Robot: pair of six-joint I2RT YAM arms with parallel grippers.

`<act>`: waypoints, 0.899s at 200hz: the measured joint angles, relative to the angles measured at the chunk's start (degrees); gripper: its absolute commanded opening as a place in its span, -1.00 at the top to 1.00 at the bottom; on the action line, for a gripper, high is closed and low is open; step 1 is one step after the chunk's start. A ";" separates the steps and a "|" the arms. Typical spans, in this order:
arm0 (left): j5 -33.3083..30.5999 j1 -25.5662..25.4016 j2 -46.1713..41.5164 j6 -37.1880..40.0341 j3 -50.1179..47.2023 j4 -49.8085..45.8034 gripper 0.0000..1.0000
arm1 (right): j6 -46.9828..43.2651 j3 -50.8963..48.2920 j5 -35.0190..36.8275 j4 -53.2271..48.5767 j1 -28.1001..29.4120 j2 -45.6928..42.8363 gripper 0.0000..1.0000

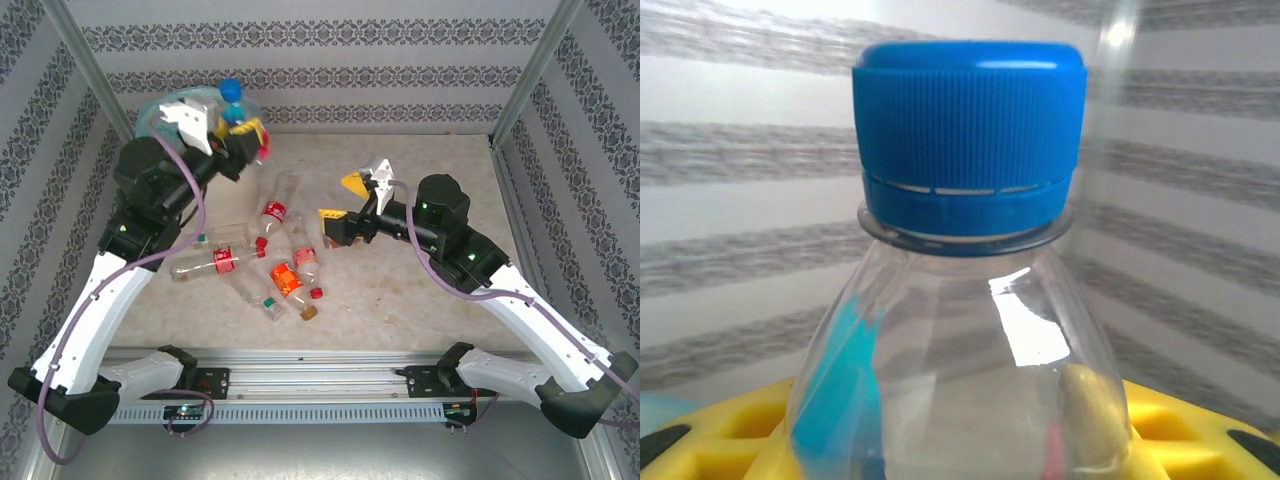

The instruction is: Put the plastic bottles in the bin

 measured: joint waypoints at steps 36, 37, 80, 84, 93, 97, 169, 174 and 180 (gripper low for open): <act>-9.84 8.46 6.05 6.10 5.51 -3.61 0.28 | -1.68 -0.50 2.19 -0.42 2.54 0.00 -0.73; -9.88 8.61 6.23 6.14 5.62 -3.69 0.28 | -1.73 -0.52 2.21 -0.44 2.58 0.00 -0.73; -8.04 16.48 17.90 7.78 11.52 -10.16 0.19 | -4.24 -0.66 4.87 -2.84 5.20 0.00 -0.73; -7.56 17.05 18.73 7.78 11.98 -10.88 0.18 | -4.48 -0.66 5.09 -3.17 5.40 0.00 -0.73; -6.12 18.36 20.94 7.74 12.74 -12.33 0.17 | -4.90 -0.68 5.57 -3.87 5.68 -0.02 -0.73; -5.62 18.78 21.57 7.74 12.92 -12.83 0.17 | -5.07 -0.70 5.66 -4.04 5.66 -0.04 -0.73; 0.20 20.22 27.12 6.93 13.92 -18.80 -0.52 | -6.62 -1.14 7.96 -6.23 5.77 -0.28 -0.73; 0.26 20.22 27.17 6.93 13.92 -18.99 -0.52 | -6.73 -1.14 7.96 -6.29 5.77 -0.28 -0.73; 0.42 20.22 27.17 6.93 13.92 -19.12 -0.52 | -6.78 -1.14 7.96 -6.36 5.77 -0.26 -0.73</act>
